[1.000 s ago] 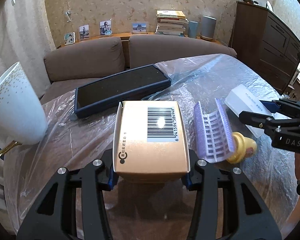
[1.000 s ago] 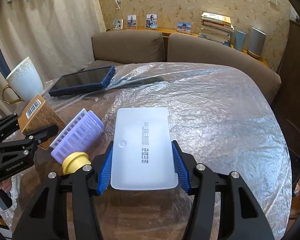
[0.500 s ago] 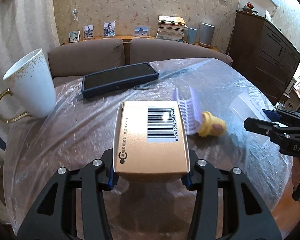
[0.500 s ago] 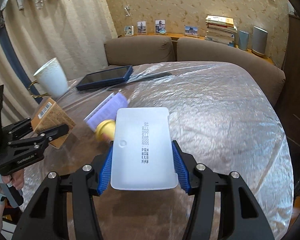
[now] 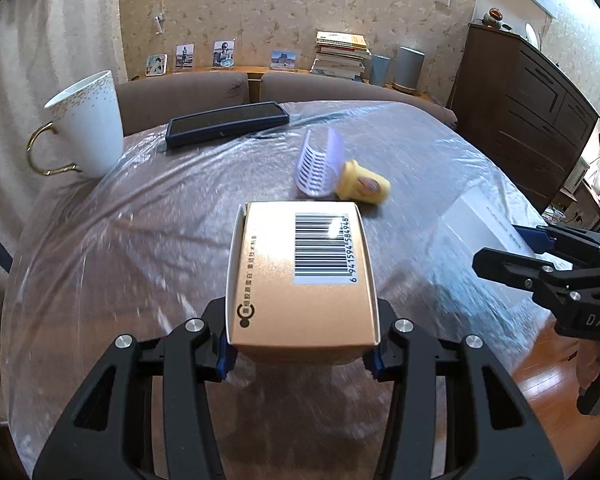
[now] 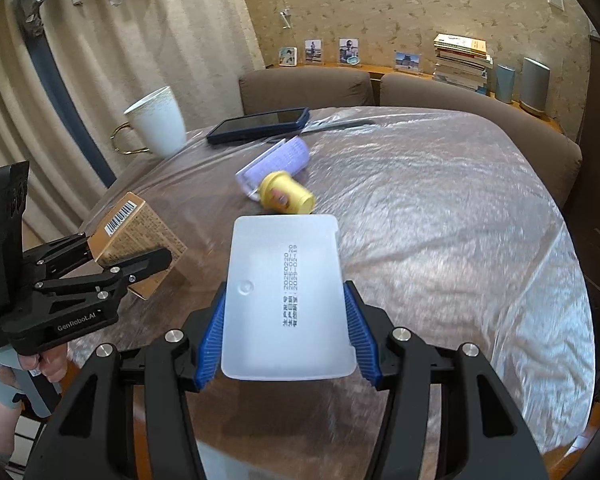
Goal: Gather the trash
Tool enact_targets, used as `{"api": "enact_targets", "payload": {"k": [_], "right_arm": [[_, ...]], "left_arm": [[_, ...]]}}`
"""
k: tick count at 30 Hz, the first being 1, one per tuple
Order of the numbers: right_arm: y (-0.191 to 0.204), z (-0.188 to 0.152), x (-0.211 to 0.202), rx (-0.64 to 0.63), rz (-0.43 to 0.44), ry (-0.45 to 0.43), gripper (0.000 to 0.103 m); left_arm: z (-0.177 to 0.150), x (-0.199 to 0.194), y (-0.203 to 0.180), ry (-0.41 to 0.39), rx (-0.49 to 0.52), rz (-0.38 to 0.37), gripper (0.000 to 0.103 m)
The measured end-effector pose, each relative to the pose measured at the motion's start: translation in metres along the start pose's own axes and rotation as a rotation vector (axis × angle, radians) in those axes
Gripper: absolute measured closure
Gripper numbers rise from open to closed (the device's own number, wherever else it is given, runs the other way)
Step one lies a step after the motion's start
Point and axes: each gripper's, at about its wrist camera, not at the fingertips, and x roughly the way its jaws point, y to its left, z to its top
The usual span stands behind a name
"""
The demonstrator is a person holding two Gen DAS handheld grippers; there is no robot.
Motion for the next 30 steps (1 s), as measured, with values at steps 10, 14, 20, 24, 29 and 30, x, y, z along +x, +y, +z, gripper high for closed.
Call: {"api": "enact_targets", "payload": {"k": [10,14,20,24,29,30], "right_arm": [[0.018,-0.037,-0.034,-0.028,0.046,0.014,0.049],[0.024,-0.053,-0.046,-0.046,0.062,0.029,0.049],[0.027,-0.078,-0.062,-0.062,0.074,0.053,0.049],[0.026,-0.091,-0.067,-0.067,0.077,0.075,0.049],[0.026,-0.106,-0.069,-0.078,0.087,0.103,0.049],[0.026,-0.107,-0.069,-0.081,0.089,0.107,0.049]], "left_arm": [[-0.038,-0.036,-0.019,-0.003,-0.022,-0.022,0.054],[-0.051,-0.047,-0.027,0.001,-0.016,-0.021,0.054],[-0.073,-0.058,-0.042,0.025,0.005,-0.020,0.054],[-0.084,-0.061,-0.050,0.043,0.012,-0.022,0.054],[-0.097,-0.063,-0.056,0.067,0.009,-0.030,0.054],[-0.100,-0.064,-0.057,0.071,0.008,-0.032,0.054]]}}
